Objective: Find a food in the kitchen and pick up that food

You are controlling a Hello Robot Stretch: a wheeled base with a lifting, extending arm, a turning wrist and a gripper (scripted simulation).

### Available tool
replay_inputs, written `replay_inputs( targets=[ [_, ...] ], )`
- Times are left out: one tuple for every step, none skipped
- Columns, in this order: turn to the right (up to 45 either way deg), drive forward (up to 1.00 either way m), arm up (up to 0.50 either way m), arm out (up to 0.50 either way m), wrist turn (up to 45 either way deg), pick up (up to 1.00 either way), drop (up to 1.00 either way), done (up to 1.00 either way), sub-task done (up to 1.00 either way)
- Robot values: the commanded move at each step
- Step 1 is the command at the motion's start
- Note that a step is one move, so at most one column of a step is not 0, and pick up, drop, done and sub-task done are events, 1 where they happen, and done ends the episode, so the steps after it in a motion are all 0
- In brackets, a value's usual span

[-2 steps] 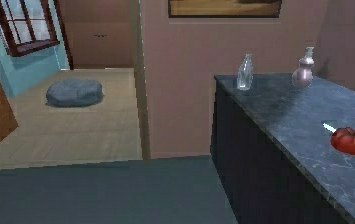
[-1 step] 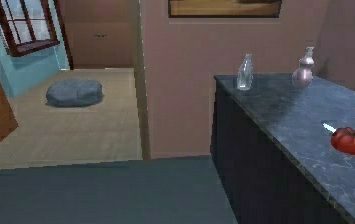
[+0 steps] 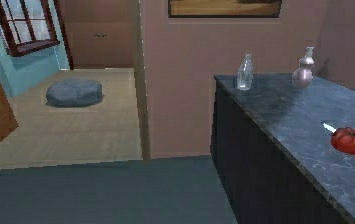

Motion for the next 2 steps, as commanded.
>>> replay_inputs(
  targets=[
    [0.0, 0.0, 0.0, 0.0, 0.0, 1.0, 0.0, 0.0, 0.0],
    [0.0, 0.0, 0.1, 0.0, 0.0, 0.0, 0.0, 0.0, 0.0]
  ],
)
